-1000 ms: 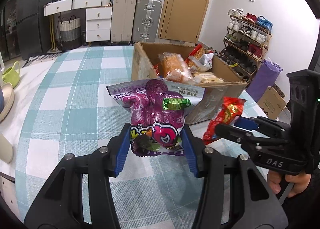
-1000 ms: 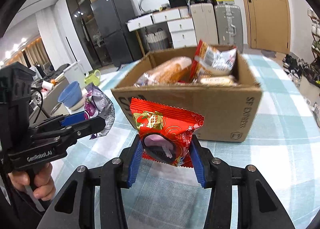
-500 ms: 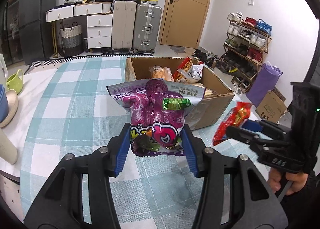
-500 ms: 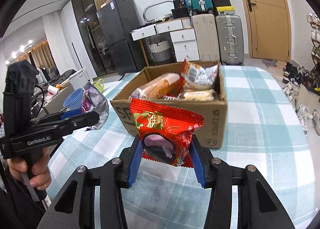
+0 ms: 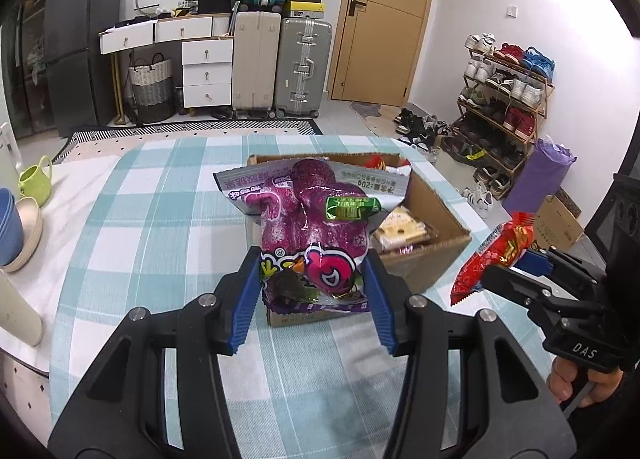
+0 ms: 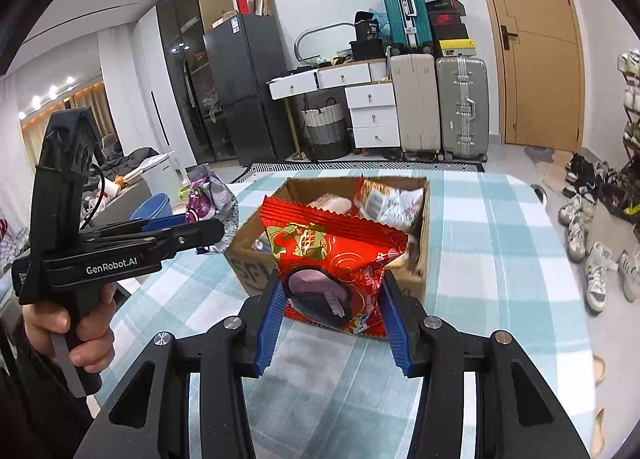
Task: Organize snacks
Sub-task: 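Carry the purple candy bag over the box with the left gripper while the right carries the red packet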
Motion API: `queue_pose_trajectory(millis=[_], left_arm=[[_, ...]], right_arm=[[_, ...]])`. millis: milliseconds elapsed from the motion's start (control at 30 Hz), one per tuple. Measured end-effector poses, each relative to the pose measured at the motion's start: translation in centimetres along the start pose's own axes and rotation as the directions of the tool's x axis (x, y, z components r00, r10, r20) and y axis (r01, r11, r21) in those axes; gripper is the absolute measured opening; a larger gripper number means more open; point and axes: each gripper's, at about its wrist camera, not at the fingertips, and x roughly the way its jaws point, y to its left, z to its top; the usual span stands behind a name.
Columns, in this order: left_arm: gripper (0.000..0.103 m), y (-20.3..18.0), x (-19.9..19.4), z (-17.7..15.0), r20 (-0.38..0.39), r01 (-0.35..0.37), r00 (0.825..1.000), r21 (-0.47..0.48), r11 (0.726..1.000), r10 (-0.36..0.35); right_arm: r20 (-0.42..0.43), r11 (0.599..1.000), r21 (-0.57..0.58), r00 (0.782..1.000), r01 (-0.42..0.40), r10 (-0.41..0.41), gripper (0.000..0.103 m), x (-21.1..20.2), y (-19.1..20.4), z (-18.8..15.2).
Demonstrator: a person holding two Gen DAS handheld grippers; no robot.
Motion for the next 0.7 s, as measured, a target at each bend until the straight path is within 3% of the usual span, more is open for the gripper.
queue_pose_trajectory(millis=[300, 700], left_arm=[[0.047, -1.6, 0.5, 2.1, 0.01, -0.002, 1.0, 0.015, 1.0, 0.002], [0.047, -2.4, 2.6, 4.5, -0.001, 0.007, 1.0, 0.04, 0.999, -0.007]], right_arm=[[0.013, 1.0, -0.002, 1.0, 0.004, -0.004, 0.046, 0.5, -0.6, 2.1], [-0.047, 1.0, -0.004, 0.999, 0.011, -0.011, 0.046, 3.4, -2.0, 5.1]])
